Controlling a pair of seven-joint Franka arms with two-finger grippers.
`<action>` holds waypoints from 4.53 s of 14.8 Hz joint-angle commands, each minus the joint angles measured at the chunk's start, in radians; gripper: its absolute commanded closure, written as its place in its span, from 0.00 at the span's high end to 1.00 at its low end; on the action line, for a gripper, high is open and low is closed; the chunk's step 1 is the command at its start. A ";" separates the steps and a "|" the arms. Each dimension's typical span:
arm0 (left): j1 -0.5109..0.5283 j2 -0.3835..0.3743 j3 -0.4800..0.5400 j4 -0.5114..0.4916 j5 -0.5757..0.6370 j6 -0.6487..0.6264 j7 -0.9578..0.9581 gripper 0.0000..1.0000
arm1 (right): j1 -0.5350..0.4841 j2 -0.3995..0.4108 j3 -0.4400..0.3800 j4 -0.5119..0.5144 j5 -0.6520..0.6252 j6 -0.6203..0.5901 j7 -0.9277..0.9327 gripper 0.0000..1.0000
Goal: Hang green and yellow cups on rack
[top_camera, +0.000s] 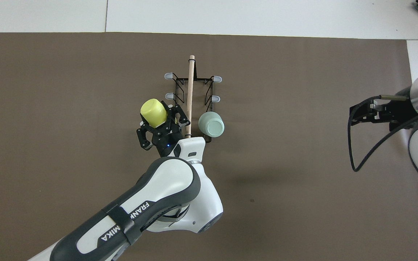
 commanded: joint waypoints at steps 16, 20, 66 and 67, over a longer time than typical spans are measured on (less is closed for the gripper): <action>-0.008 -0.010 -0.012 0.161 -0.219 0.016 0.271 1.00 | 0.071 -0.012 -0.157 -0.004 0.007 -0.032 -0.147 1.00; -0.002 -0.019 0.078 0.241 -0.409 0.126 0.596 1.00 | 0.068 0.001 -0.154 0.027 -0.010 -0.043 -0.151 1.00; -0.215 -0.280 1.056 0.560 -1.723 -0.393 2.562 1.00 | 0.082 -0.075 -0.148 -0.045 -0.027 -0.063 -0.193 1.00; -0.215 -0.281 1.065 0.560 -1.727 -0.402 2.562 1.00 | 0.082 -0.075 -0.148 -0.045 -0.025 -0.063 -0.193 1.00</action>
